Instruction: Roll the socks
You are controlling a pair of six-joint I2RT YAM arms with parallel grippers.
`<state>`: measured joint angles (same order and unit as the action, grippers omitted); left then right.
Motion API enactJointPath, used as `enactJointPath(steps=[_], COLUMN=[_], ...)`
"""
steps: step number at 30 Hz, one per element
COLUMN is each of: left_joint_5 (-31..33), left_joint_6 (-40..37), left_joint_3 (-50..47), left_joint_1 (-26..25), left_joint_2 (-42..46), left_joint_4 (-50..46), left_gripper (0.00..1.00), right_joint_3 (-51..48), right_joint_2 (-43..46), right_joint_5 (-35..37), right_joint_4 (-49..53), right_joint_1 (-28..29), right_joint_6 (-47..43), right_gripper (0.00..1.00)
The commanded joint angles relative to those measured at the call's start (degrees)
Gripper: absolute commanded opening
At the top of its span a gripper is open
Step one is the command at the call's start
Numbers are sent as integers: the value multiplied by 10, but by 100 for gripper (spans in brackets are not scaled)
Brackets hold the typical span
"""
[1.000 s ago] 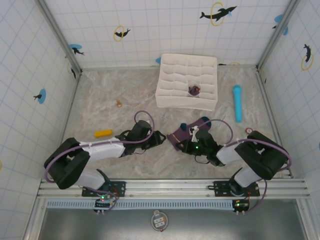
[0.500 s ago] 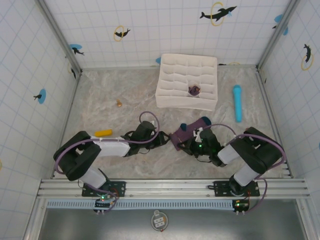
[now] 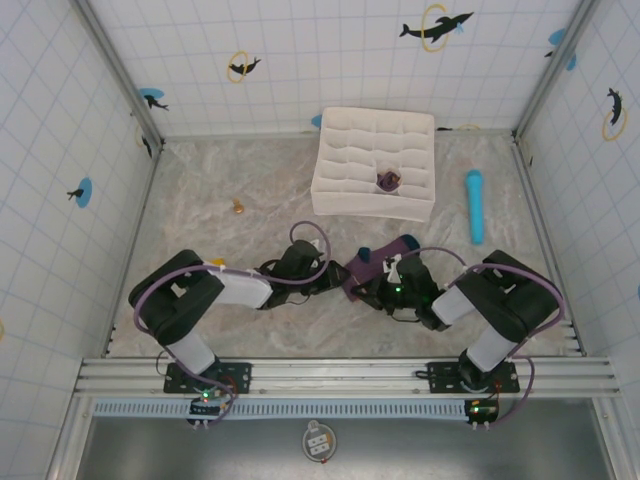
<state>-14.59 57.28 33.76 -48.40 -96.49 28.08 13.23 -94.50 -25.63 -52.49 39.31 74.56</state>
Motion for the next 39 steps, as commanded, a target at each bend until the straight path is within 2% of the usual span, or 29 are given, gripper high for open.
enactJointPath(steps=[1,5,9,11,20,23,26,30,34,39], left_joint_5=[-4,6,17,25,24,18,1,-9,-16,-36], left_joint_6=[5,13,16,13,8,8,11,23,25,29], left_joint_3=[13,14,23,36,89,107,120,121,125,132], left_joint_1=[-4,-4,-4,-4,-3,0,3,7,12,19], left_joint_2=[-24,-34,-30,-29,-8,-4,-5,1,1,6], left_joint_4=[0,-5,-38,-70,-208,-254,-284,-308,-341,-365], left_gripper=[49,33,8,0,0,0,0,0,0,0], right_joint_3=[-3,-6,-12,-15,55,90,125,152,174,190], right_joint_2=[-20,-21,-21,-10,88,131,169,207,223,220], right_joint_5=[0,-7,-18,-12,31,96,163,260,340,467], right_joint_4=[49,26,1,8,244,345,431,507,550,563], right_joint_1=[0,-1,-2,-2,10,23,47,86,133,221], right_joint_6=[9,15,22,9,-161,-229,-300,-374,-434,-512], right_gripper=[0,0,0,3,34,45,60,80,83,83])
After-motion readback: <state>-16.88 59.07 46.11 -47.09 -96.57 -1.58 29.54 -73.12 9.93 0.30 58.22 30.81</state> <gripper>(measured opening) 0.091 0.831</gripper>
